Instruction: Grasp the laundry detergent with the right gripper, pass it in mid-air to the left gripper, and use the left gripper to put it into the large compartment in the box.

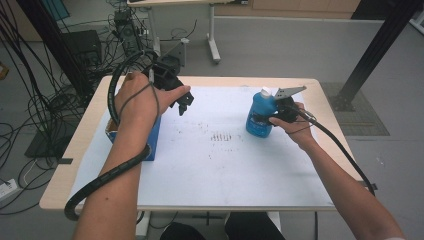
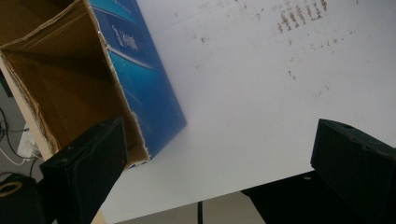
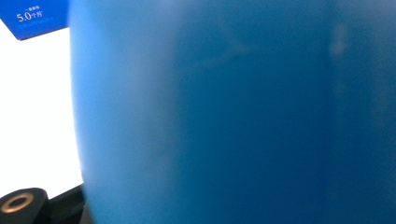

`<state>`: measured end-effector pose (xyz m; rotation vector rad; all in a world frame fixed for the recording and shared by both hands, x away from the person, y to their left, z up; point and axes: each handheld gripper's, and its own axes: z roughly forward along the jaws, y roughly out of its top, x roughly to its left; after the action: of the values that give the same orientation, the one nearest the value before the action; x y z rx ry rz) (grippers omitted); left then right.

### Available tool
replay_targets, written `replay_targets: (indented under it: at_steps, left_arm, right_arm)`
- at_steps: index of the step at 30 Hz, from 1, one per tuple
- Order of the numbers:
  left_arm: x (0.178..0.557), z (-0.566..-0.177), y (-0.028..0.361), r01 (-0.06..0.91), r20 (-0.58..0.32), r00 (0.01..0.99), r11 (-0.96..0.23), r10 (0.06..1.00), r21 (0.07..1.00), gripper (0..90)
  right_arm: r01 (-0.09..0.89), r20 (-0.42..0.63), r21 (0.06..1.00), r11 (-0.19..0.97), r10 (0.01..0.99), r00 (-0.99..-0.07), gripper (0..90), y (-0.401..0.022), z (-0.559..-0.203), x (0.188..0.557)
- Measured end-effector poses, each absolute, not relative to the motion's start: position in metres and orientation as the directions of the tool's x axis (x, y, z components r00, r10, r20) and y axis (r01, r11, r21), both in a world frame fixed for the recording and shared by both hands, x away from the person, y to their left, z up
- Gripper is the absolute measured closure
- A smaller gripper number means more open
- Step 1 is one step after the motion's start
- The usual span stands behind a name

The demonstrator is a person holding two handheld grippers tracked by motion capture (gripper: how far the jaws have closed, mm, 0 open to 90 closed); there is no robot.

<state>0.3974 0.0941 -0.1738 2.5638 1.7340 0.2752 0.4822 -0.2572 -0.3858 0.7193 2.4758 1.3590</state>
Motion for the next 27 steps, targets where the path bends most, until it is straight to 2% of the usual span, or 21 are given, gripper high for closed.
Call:
replay_targets:
  at_steps: [27]
  left_arm:
    - [0.3992, -0.1744, 0.0952, 0.915, 0.121, 0.367, -0.381, 0.922, 0.133, 4.4]
  right_arm:
    - [0.316, 0.034, 0.835, 0.451, 0.531, -0.847, 44.3, -0.256, -0.3851, 0.4813]
